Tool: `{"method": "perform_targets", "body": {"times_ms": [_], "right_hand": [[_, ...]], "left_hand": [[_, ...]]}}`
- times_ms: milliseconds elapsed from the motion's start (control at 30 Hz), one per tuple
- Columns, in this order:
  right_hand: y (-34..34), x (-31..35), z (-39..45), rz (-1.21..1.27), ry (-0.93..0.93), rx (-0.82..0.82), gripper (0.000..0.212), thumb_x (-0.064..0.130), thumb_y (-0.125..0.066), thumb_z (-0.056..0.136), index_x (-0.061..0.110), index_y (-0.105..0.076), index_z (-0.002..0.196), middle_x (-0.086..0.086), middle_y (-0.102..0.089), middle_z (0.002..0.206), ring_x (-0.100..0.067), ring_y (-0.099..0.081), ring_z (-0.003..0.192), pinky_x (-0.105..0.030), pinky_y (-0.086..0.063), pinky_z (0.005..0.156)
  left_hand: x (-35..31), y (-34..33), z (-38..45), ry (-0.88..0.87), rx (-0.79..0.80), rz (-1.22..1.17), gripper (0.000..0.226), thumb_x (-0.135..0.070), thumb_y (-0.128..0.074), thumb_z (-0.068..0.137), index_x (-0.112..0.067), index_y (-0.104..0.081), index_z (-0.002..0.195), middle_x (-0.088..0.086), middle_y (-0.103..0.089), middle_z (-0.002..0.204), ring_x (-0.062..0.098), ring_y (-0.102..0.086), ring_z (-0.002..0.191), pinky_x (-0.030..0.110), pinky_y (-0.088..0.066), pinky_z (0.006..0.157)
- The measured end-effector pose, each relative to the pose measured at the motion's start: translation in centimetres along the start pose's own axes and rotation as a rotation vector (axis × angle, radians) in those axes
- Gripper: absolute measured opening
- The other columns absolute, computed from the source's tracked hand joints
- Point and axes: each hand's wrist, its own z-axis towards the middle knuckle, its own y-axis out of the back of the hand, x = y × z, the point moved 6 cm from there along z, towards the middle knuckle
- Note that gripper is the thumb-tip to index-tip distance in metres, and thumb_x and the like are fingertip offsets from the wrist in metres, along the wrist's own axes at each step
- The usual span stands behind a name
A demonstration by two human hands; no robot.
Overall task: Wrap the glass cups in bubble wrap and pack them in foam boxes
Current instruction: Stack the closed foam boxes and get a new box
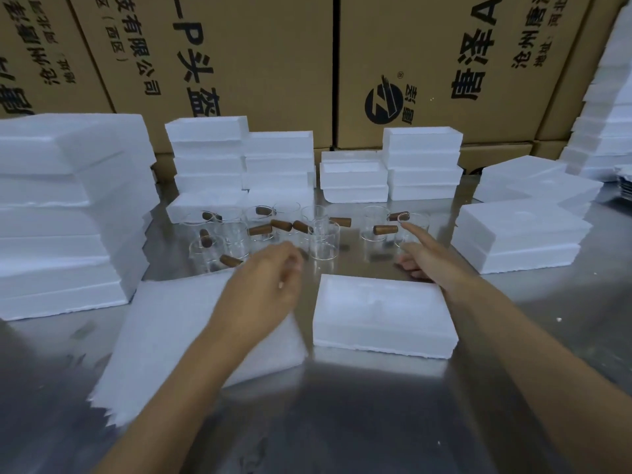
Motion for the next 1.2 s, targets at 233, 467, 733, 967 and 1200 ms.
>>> {"method": "perform_targets", "body": {"times_ms": [233,467,733,967,1200], "right_hand": [[-3.1,3.0,5.3,-0.287,-0.138,0.098,0.049,0.044,-0.035,0.101,0.041,-0.026,0.149,-0.01,-0.071,0.09,-0.02,-0.066,0.063,-0.027,-0.048,0.063],[-3.7,3.2,6.1,-0.205,-0.127,-0.103,0.031,0.03,-0.04,0.098,0.02,-0.044,0.126,-0.011,-0.062,0.09,-0.022,-0.054,0.063,-0.023,-0.04,0.051],[-2.3,3.4,5.7,-0.348,-0.07,-0.228,0.028,0.035,-0.043,0.099,0.013,-0.057,0.109,-0.009,-0.068,0.082,-0.025,-0.063,0.065,-0.032,-0.057,0.065],[0.8,1.5,4.6,-0.391,-0.195,-0.306,0.02,0.02,-0.065,0.084,0.007,-0.06,0.07,-0.005,-0.061,0.056,-0.016,-0.052,0.045,-0.023,-0.035,0.047],[1.5,2.1,3.1,-0.291,-0.218,-0.247,0.024,0.017,-0.049,0.095,0.007,-0.06,0.075,-0.007,-0.06,0.069,-0.019,-0.044,0.056,-0.026,-0.034,0.053]], "left_hand": [[6.4,-0.6,0.0,0.254,0.22,0.042,0.032,-0.052,-0.067,0.086,-0.03,-0.044,0.089,-0.007,-0.047,0.069,0.008,-0.043,0.058,0.028,-0.034,0.054],[7.6,-0.8,-0.2,0.31,0.311,0.098,0.047,-0.06,-0.071,0.08,-0.019,-0.051,0.069,-0.01,-0.05,0.076,0.005,-0.055,0.081,0.025,-0.034,0.059],[7.6,-0.5,-0.4,0.317,0.382,0.014,0.033,-0.03,-0.061,0.097,-0.011,-0.054,0.072,-0.006,-0.047,0.063,0.007,-0.06,0.087,0.023,-0.036,0.06],[7.6,0.9,-0.2,0.269,0.365,-0.067,0.02,-0.012,-0.048,0.1,-0.009,-0.062,0.087,0.002,-0.064,0.093,0.019,-0.06,0.087,0.028,-0.046,0.073],[7.3,2.3,0.2,0.229,0.236,-0.149,0.026,-0.014,-0.053,0.1,-0.026,-0.056,0.077,-0.007,-0.064,0.091,0.01,-0.057,0.081,0.025,-0.042,0.067]]}}
